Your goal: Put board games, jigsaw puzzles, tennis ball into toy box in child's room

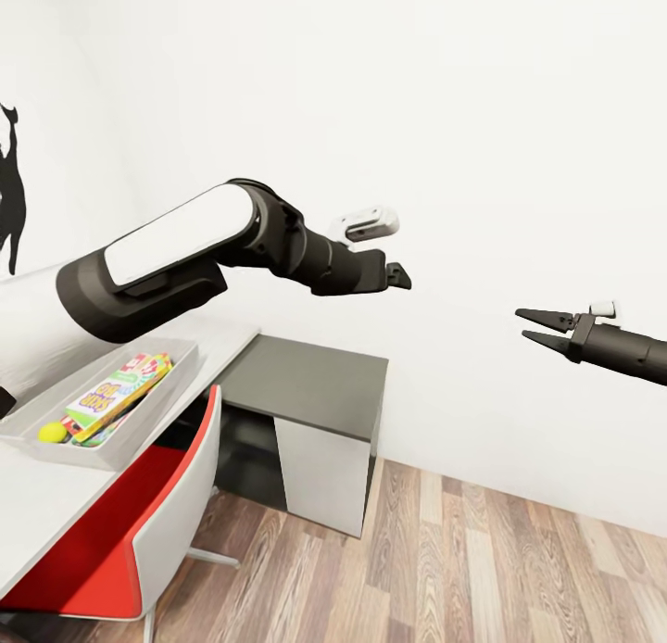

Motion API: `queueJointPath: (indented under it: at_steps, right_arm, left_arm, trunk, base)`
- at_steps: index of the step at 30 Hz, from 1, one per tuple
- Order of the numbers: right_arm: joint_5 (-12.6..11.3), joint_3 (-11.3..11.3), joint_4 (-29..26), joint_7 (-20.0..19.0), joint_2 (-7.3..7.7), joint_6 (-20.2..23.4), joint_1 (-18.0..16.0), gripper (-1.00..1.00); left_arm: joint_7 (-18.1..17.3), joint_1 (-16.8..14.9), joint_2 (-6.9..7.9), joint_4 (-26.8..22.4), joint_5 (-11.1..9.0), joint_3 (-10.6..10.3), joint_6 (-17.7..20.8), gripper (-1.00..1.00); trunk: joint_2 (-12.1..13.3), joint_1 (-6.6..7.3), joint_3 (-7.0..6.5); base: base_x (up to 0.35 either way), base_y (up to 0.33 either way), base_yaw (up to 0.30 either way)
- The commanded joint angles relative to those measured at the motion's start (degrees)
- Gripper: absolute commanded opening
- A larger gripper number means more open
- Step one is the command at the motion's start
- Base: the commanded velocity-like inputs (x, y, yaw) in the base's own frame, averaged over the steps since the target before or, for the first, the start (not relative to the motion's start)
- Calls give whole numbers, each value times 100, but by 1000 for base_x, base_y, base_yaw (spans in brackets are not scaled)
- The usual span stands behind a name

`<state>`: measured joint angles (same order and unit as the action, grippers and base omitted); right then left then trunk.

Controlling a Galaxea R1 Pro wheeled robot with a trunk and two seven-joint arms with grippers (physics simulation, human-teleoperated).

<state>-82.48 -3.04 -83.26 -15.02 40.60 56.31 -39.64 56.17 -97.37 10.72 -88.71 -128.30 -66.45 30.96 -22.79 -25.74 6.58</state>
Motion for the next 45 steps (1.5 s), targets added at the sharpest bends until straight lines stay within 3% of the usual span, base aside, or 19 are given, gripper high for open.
queueJointPath:
  at_steps: [1,24,33,39,45]
  right_arm:
    - [56,-4,2,-57,1,21,-6,100]
    - [58,-4,2,-61,1,21,-7,100]
    - [62,-3,18,-62,-6,14,-4,100]
    - [65,-4,26,-60,-6,16,-1,100]
    - [67,-1,32,-56,-7,13,0,100]
  left_arm:
    - [27,-10,1,-6,-29,-10,20,100]
    - [26,-10,0,-21,-29,-15,69,100]
    - [45,-10,379,132,-37,62,-224,100]
    - [50,-10,838,533,-53,82,-332,100]
    - [52,-10,954,926,-63,85,-359,100]
  trunk:
    - [-12,-4,4]
    - [-12,-4,-78]
    - [-12,-4,-86]
    - [-12,-4,-87]
    - [-12,-4,-88]
  base:
    - [0,0,0]
    - [0,0,0]
    - [0,0,0]
    - [0,0,0]
    - [0,0,0]
